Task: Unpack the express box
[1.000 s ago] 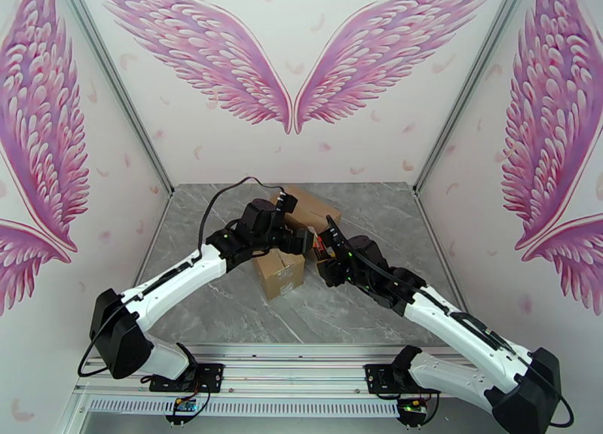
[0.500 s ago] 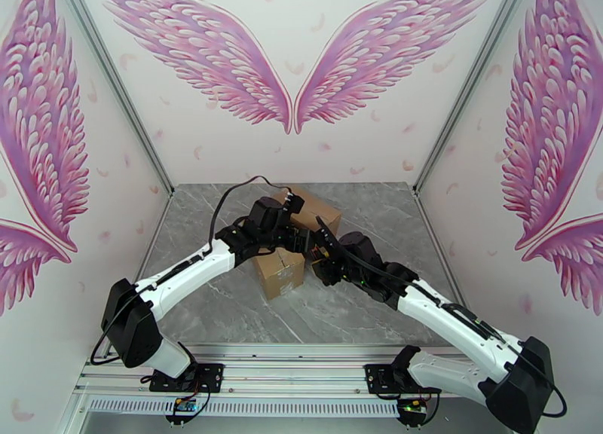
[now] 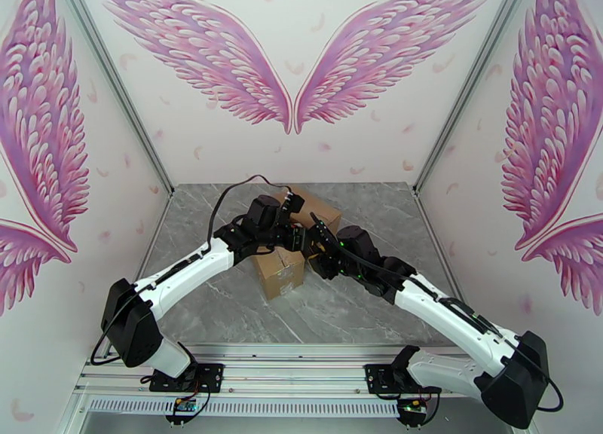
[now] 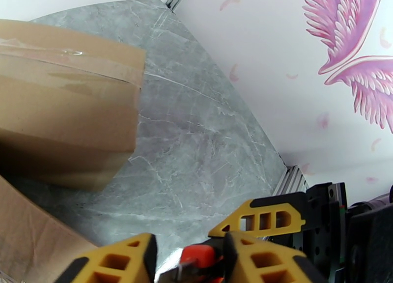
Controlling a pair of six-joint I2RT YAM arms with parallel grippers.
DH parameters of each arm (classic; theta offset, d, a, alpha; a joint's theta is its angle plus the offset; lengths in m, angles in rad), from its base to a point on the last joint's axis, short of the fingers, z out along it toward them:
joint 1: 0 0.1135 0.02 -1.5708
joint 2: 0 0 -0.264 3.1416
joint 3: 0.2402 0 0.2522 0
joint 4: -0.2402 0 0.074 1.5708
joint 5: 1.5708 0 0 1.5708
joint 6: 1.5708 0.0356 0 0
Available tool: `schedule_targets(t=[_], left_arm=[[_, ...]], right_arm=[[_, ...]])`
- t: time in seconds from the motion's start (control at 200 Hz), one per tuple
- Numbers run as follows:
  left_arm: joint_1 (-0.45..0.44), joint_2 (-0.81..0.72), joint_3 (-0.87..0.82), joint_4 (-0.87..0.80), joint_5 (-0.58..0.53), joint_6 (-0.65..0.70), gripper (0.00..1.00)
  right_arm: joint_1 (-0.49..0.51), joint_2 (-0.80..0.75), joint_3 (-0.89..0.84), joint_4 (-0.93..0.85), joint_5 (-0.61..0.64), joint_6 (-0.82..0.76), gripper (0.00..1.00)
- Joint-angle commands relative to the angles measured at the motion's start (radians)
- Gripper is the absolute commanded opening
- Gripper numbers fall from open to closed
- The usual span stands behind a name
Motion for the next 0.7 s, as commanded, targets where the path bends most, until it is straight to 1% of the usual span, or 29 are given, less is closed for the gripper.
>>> schedule_targets(t=[0.0, 0.105, 0.135, 0.195, 0.21, 0.34, 0.41, 0.47, 0.555, 0.695], left_arm=[[0.006, 0.005, 0.029, 0.001, 0.043, 0.001, 0.28], [0.014, 0.002, 0.027, 0.028, 0.056, -0.017, 0.20], [0.017, -0.001, 0.026, 0.038, 0.058, -0.024, 0.19], [0.031, -0.004, 0.023, 0.064, 0.057, -0.043, 0.16], [0.036, -0.005, 0.023, 0.069, 0.057, -0.047, 0.16], [0.093, -0.017, 0.018, 0.150, 0.068, -0.108, 0.10], [0.114, -0.014, 0.023, 0.191, 0.089, -0.136, 0.09], [0.125, -0.009, 0.036, 0.206, 0.095, -0.146, 0.08], [0.141, -0.009, 0.048, 0.236, 0.094, -0.167, 0.06], [0.174, -0.007, 0.056, 0.349, 0.098, -0.245, 0.05]], right_arm=[[0.010, 0.007, 0.045, 0.048, 0.010, -0.034, 0.32], [0.010, 0.007, 0.053, 0.060, 0.028, -0.040, 0.34], [0.008, 0.006, 0.054, 0.064, 0.031, -0.038, 0.39], [0.008, 0.008, 0.057, 0.066, 0.044, -0.031, 0.56], [0.008, 0.007, 0.057, 0.067, 0.048, -0.026, 0.59], [0.001, -0.024, 0.022, 0.106, 0.050, 0.013, 0.70], [-0.005, -0.056, -0.013, 0.149, 0.034, 0.055, 0.78], [-0.016, -0.084, -0.037, 0.179, 0.030, 0.095, 0.84], [-0.051, -0.133, -0.083, 0.239, -0.003, 0.183, 0.88], [-0.118, -0.194, -0.176, 0.380, -0.122, 0.374, 0.88]])
